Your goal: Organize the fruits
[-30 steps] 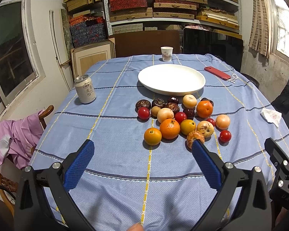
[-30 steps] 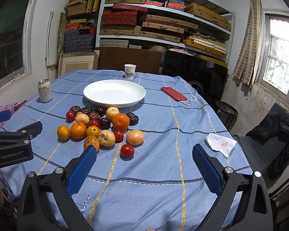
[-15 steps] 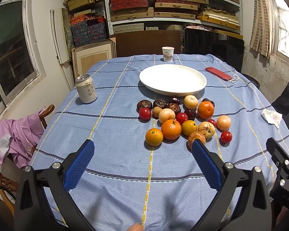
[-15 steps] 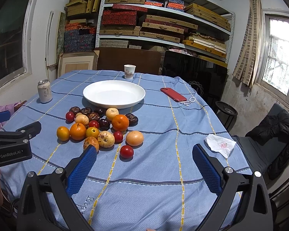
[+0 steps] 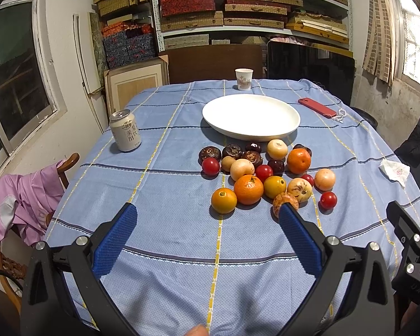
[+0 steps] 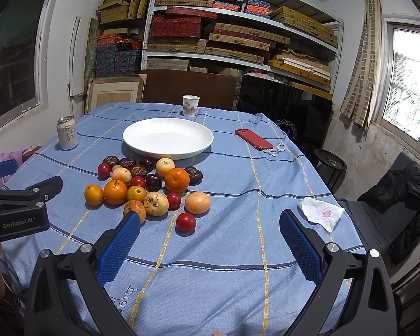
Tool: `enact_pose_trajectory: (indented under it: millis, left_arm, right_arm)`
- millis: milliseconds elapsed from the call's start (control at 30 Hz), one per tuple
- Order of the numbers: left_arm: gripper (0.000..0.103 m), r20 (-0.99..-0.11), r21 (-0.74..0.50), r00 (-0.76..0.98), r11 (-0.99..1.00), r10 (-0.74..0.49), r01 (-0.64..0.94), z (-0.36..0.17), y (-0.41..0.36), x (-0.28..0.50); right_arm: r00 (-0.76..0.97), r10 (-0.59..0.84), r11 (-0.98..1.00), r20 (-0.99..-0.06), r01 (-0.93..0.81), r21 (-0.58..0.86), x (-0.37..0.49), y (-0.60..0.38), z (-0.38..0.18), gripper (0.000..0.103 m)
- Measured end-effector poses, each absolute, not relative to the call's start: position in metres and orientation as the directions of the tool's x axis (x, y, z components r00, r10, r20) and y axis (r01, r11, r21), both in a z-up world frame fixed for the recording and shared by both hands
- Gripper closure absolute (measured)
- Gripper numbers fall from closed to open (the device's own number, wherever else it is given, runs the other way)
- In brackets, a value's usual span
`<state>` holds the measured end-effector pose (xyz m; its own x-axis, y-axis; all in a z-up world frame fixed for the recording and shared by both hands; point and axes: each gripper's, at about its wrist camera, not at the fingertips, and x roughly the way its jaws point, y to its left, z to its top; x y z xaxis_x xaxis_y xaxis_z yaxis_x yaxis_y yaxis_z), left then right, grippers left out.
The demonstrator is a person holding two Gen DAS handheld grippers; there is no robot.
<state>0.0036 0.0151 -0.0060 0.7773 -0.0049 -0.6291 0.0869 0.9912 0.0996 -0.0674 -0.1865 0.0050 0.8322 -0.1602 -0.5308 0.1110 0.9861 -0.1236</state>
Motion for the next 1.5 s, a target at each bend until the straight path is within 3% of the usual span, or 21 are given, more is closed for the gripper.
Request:
enact_pose_trajectory:
  millis: [733,867,1000,1233,1333,1500]
  left_arm:
    - [0.004,-0.671,0.073,0.741,0.994,-0.011,0.081,-0.014,0.016,0.011]
    - [0.004,-0.778,-0.106,0.604,0.984,-0.173,0.145,-0.038,0.027,0.009]
    - [0.004,-0.789,-0.212,0.536,0.952,-0.300,0.220,-0.052,0.030,0.007]
    - [0.004,-0.778,-0.082,0.606,0.983,-0.164,0.162,-0.054,0.036,0.063]
    - [0.004,-0.760,0.073,0.647,0.981,-0.061,0.177,-0.059,0.023,0.084]
    - [0.004,-0.778,0.127,0.625,0.958,-0.066,0.258,-0.072,0.007,0.097]
  right_arm:
    - [0.823,-0.138,0.989,-0.551,0.087,-0.118,-0.063,-0.186,-0.003,0.003]
    - [0.805,-0.149,0.986,-0.574,0.079,-0.145,-0.052,-0.193,-0.010,0.003]
    - [0.777,-0.128,0.990,-0.616,0.063,-0.127,-0.032,-0.205,-0.021,0.003]
    - [0.726,-0.055,0.993,-0.685,-0.030,-0.112,0.016,-0.207,-0.034,0.003]
    - [0.706,-0.050,0.992,-0.707,-0.050,-0.119,0.032,-0.209,-0.039,0.003]
    - [0.681,-0.027,0.993,-0.732,-0.063,-0.095,0.037,-0.213,-0.049,0.003]
